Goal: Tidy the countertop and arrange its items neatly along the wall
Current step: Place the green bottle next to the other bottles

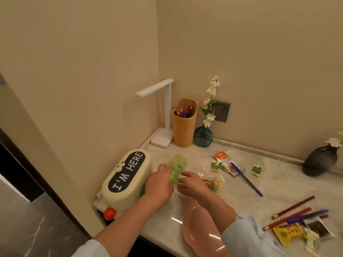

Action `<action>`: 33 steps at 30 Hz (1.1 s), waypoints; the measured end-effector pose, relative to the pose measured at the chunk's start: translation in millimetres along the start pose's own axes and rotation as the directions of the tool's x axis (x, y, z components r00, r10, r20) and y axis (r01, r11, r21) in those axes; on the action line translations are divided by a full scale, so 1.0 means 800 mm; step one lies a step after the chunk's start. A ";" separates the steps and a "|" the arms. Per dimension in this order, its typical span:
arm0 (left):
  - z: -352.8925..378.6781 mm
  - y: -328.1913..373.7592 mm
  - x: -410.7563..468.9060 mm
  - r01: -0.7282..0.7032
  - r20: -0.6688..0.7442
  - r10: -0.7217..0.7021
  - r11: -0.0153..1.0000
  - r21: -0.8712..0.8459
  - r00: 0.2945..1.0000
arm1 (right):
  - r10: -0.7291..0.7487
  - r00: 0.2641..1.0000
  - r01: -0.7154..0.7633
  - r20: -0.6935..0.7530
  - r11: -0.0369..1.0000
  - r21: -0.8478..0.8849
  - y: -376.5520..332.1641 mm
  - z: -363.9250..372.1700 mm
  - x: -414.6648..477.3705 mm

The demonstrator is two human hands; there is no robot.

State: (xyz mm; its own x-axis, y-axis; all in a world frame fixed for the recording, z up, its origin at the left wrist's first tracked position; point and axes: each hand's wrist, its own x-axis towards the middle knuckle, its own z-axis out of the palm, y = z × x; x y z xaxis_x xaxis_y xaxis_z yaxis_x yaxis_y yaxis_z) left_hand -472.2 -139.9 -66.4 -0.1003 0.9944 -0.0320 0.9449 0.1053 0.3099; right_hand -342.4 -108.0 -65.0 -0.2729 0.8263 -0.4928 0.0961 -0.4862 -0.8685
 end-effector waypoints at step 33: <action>-0.030 0.360 0.001 0.375 0.458 0.239 0.322 -0.869 0.856 | -0.541 0.775 0.432 -0.325 0.830 -0.352 -0.038 -0.318 -0.212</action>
State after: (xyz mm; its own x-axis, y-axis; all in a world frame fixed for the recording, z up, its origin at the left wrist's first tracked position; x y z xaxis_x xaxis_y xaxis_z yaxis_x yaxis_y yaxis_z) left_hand -208.0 -108.5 45.6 0.2827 0.8769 -0.3888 -0.0042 0.4065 0.9137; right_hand -55.4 -161.2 31.7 0.0476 0.9963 0.0709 0.2991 0.0535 -0.9527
